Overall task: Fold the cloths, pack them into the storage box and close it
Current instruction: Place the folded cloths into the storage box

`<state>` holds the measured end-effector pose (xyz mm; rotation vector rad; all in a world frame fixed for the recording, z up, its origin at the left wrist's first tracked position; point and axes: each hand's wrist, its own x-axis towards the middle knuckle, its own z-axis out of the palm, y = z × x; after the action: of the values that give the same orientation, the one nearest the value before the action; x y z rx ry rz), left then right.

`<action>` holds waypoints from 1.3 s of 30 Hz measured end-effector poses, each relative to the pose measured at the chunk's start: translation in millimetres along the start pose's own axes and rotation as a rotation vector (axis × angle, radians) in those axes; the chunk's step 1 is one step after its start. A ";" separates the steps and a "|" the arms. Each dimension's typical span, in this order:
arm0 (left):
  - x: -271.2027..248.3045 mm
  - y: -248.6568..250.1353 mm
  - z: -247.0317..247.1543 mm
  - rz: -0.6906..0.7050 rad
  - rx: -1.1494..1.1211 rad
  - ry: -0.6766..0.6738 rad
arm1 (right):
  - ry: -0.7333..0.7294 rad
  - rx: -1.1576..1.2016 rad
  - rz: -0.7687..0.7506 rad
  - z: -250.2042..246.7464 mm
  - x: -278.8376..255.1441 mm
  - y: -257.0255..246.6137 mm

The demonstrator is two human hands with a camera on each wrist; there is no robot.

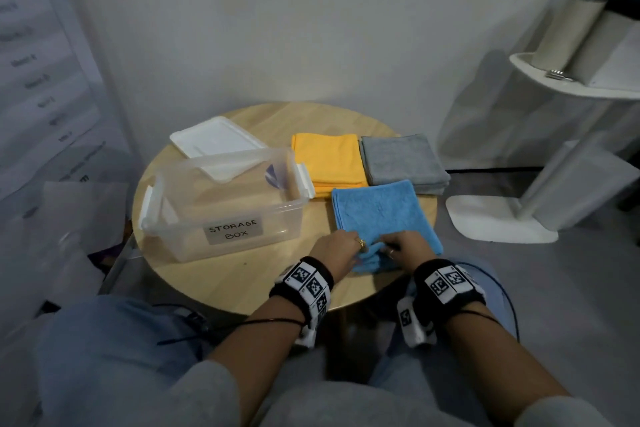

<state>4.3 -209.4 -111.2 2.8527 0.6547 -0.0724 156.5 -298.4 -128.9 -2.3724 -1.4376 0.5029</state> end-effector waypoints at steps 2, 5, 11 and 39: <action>2.4 -1.5 -4.3 -0.007 0.024 0.089 | 0.002 -0.020 0.000 -3.1 0.1 5.4; 5.1 -11.9 -8.8 -0.033 0.021 0.147 | 0.006 -0.122 0.036 -11.7 0.0 20.1; -2.0 -9.2 17.5 0.028 0.099 -0.073 | 0.033 -0.094 0.202 -14.9 -3.8 35.3; 12.5 -51.6 -7.8 0.171 -0.322 0.259 | 0.142 0.405 0.127 -42.2 -15.5 39.7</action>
<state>-7.0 -157.0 -114.9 2.6095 0.4178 0.3982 199.9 -333.5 -107.1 -2.1312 -1.0161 0.5818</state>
